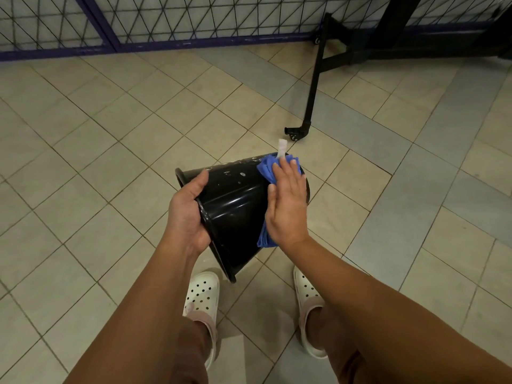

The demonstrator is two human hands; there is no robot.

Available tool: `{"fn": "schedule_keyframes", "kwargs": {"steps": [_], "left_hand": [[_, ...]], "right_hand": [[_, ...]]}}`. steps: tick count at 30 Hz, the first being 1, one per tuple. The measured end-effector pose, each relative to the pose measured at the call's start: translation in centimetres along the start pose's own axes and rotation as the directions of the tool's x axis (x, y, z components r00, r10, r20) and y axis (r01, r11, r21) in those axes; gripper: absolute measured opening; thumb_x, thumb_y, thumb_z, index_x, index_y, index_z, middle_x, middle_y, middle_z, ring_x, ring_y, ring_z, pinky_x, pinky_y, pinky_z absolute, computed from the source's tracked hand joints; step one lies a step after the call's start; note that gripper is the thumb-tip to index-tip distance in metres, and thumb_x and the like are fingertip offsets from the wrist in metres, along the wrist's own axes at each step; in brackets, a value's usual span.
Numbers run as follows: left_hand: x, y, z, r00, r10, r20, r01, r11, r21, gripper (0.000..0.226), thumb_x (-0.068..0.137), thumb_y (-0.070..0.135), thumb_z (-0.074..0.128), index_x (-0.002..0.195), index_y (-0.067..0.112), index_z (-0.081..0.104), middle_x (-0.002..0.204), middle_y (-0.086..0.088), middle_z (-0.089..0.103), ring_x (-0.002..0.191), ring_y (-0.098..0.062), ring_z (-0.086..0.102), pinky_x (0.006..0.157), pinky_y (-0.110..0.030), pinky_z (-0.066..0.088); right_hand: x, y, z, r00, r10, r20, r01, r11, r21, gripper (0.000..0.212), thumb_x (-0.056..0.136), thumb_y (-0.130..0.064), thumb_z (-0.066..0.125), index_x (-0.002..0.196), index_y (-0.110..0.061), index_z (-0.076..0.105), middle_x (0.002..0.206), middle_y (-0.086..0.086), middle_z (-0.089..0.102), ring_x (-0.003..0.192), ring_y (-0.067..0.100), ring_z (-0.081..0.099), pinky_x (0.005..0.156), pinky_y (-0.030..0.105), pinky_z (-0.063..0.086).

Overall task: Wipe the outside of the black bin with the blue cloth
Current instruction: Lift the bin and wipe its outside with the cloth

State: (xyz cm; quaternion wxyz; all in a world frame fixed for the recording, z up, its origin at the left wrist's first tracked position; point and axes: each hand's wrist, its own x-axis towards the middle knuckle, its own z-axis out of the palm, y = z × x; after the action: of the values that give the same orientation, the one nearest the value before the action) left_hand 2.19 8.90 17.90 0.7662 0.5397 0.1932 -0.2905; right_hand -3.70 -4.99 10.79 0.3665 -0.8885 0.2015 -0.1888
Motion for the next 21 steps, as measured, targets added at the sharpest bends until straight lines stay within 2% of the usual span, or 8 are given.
{"fn": "schedule_keyframes", "kwargs": {"steps": [2,4,7,12,14,17,19,21], "left_hand": [[0.0,0.1,0.0,1.0,-0.002,0.012,0.002,1.0,0.02,0.026,0.094,0.028,0.056,0.11,0.011,0.067,0.093,-0.009,0.077,0.086,-0.028,0.074,0.074,-0.041,0.056],[0.0,0.1,0.1,1.0,0.002,0.027,-0.003,0.999,0.032,0.029,0.093,0.025,0.057,0.116,0.009,0.065,0.097,-0.011,0.076,0.088,-0.028,0.074,0.074,-0.041,0.058],[-0.2,0.0,0.3,0.999,0.015,0.041,-0.017,0.998,0.058,0.027,0.092,0.023,0.057,0.114,0.008,0.065,0.089,-0.008,0.077,0.079,-0.024,0.075,0.065,-0.035,0.059],[-0.2,-0.3,0.2,1.0,0.016,0.002,-0.016,0.997,0.07,0.029,0.093,0.03,0.06,0.11,0.009,0.067,0.09,-0.009,0.077,0.083,-0.027,0.075,0.068,-0.037,0.058],[0.0,-0.1,0.1,1.0,0.002,-0.015,-0.002,0.999,0.051,0.03,0.093,0.034,0.06,0.108,0.009,0.068,0.09,-0.01,0.078,0.086,-0.029,0.075,0.072,-0.04,0.058],[0.2,0.0,0.0,1.0,-0.023,-0.01,0.024,0.999,0.046,0.036,0.094,0.04,0.058,0.108,0.008,0.068,0.095,-0.014,0.077,0.09,-0.033,0.074,0.078,-0.044,0.057],[0.3,0.1,-0.1,0.999,-0.051,0.018,0.05,0.997,0.057,0.036,0.096,0.038,0.056,0.108,0.006,0.068,0.098,-0.016,0.076,0.089,-0.033,0.075,0.077,-0.043,0.057],[0.2,0.2,-0.2,0.998,-0.051,0.042,0.048,0.997,0.067,0.031,0.096,0.031,0.055,0.107,0.006,0.068,0.093,-0.015,0.077,0.083,-0.03,0.075,0.072,-0.04,0.058]], "right_hand": [[0.9,0.3,-0.5,0.996,-0.085,0.028,0.085,0.996,-0.019,0.047,0.099,-0.029,0.025,0.139,-0.011,0.041,0.149,0.004,0.036,0.143,0.016,0.017,0.119,0.04,0.009],[2.2,0.8,-1.0,0.995,-0.093,0.039,0.095,0.995,-0.029,0.043,0.1,-0.027,0.028,0.137,-0.012,0.044,0.147,0.004,0.04,0.142,0.016,0.021,0.119,0.038,0.01],[3.1,1.8,-1.3,0.999,0.039,0.03,-0.039,0.999,-0.022,0.04,0.101,-0.025,0.031,0.137,-0.011,0.044,0.145,0.006,0.041,0.141,0.018,0.024,0.118,0.034,0.013],[1.6,1.5,-0.5,0.984,0.179,-0.002,-0.179,0.984,-0.011,0.039,0.102,-0.019,0.032,0.138,-0.008,0.041,0.148,0.008,0.036,0.143,0.021,0.019,0.118,0.042,0.016],[0.4,1.0,-0.2,0.992,0.13,-0.007,-0.129,0.99,0.051,0.037,0.101,-0.018,0.034,0.135,-0.008,0.045,0.146,0.007,0.04,0.141,0.019,0.022,0.117,0.043,0.019],[-1.2,0.7,0.2,0.997,-0.063,0.043,0.058,0.992,0.108,0.037,0.099,-0.018,0.034,0.131,-0.009,0.05,0.139,0.008,0.046,0.138,0.019,0.029,0.116,0.047,0.02],[-1.0,0.8,0.0,0.979,-0.18,0.094,0.172,0.981,0.085,0.039,0.096,-0.019,0.033,0.129,-0.01,0.052,0.136,0.007,0.05,0.135,0.022,0.034,0.116,0.046,0.019],[0.4,0.9,-0.6,0.967,-0.215,0.136,0.208,0.976,0.063,0.039,0.096,-0.02,0.033,0.129,-0.011,0.053,0.135,0.006,0.052,0.134,0.021,0.037,0.116,0.041,0.019]]}}
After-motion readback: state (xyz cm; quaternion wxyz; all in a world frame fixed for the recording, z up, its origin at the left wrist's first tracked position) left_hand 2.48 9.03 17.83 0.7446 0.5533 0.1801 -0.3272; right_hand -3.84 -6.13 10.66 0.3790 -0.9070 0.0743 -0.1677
